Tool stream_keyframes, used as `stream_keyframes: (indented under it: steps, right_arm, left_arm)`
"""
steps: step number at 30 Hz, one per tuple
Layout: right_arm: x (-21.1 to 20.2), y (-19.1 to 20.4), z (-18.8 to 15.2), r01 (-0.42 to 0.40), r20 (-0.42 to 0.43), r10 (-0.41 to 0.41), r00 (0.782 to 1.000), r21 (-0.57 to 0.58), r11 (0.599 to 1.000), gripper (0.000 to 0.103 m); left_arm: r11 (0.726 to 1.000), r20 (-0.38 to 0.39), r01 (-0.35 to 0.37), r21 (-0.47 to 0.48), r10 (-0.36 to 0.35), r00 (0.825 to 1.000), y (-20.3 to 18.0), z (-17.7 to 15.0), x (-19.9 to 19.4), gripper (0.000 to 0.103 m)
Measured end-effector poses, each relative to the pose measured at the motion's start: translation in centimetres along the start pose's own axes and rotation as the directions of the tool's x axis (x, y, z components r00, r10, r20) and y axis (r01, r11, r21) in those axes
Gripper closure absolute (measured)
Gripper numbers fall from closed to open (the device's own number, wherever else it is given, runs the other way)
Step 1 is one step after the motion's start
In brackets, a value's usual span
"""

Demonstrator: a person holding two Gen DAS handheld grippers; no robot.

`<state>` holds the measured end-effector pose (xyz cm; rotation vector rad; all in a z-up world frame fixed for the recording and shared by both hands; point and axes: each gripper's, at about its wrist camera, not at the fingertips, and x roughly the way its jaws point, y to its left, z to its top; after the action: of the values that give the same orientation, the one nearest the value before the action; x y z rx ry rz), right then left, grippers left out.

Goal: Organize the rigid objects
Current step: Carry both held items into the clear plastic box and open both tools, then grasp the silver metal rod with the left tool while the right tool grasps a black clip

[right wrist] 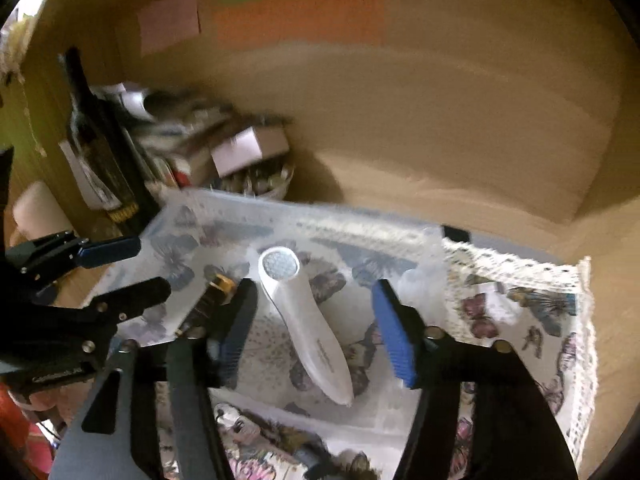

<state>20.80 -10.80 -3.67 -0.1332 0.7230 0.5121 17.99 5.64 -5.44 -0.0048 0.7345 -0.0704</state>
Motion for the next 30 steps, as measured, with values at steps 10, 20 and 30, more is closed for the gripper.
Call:
stream_keyframes:
  steps: [10, 20, 30]
  right_arm:
    - [-5.6, 0.4, -4.1, 0.069, 0.123, -0.072, 0.990, 0.031, 0.997, 0.001]
    - [-5.2, -1.2, -8.9, 0.095, 0.045, -0.100, 0.994, 0.100, 0.990, 0.001]
    - [-2.7, -2.1, -12.8, 0.074, -0.095, -0.058, 0.994, 0.177, 0.981, 0.001]
  left_arm:
    - [0.997, 0.074, -0.078, -0.008, 0.078, 0.994, -0.2, -3.2, -5.3, 0.001]
    - [0.996, -0.034, -0.087, 0.015, 0.087, 0.996, -1.1, -9.0, -4.2, 0.001]
    - [1.000, -0.109, 0.004, -0.018, -0.006, 0.994, -2.4, -12.7, -3.3, 0.000]
